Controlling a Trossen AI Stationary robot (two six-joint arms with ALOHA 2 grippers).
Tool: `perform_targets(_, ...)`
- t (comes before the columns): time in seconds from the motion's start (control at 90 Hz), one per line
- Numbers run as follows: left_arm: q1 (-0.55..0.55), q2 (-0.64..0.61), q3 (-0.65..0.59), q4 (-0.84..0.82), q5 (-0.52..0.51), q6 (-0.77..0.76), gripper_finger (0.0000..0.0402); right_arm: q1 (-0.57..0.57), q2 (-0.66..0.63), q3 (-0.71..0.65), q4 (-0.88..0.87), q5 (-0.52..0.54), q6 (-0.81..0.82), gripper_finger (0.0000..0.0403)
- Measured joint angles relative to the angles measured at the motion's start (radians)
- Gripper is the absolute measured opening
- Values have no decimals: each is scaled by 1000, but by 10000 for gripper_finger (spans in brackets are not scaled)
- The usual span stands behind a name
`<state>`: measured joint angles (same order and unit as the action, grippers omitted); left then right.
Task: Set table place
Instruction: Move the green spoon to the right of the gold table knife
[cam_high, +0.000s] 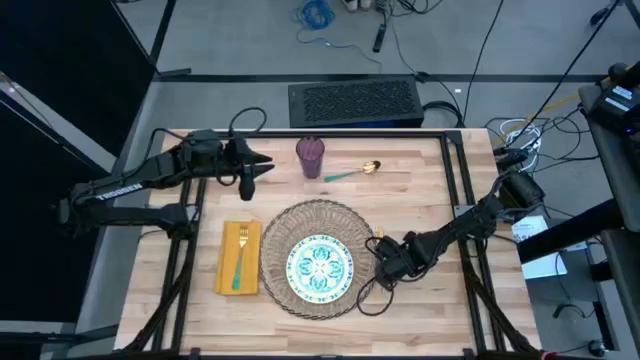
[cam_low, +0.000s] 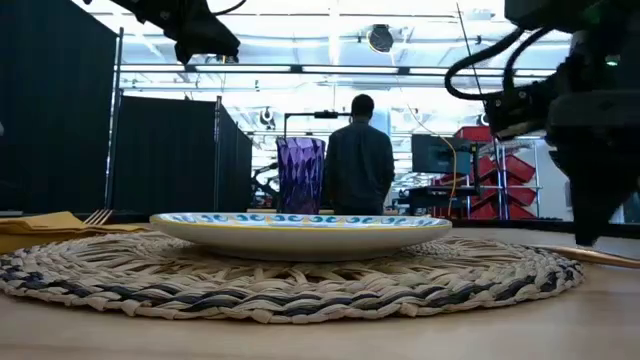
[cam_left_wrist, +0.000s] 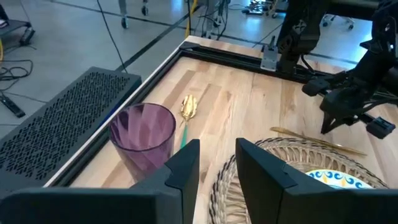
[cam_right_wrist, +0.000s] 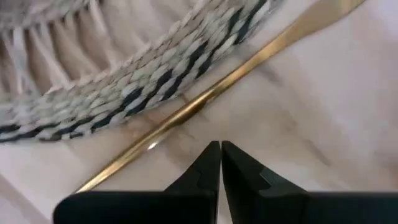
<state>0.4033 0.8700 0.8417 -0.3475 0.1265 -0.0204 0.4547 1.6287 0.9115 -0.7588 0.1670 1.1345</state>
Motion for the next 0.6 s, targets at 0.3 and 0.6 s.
perform_targets(0.3, 0, -3, 0, 3, 0, 6, 88, -58, 0, 47, 65, 59, -192, 27)
perform_targets(0.6, 0, -78, 0, -17, 115, 35, 88, -185, 0, 48, 231, -45, -258, 40)
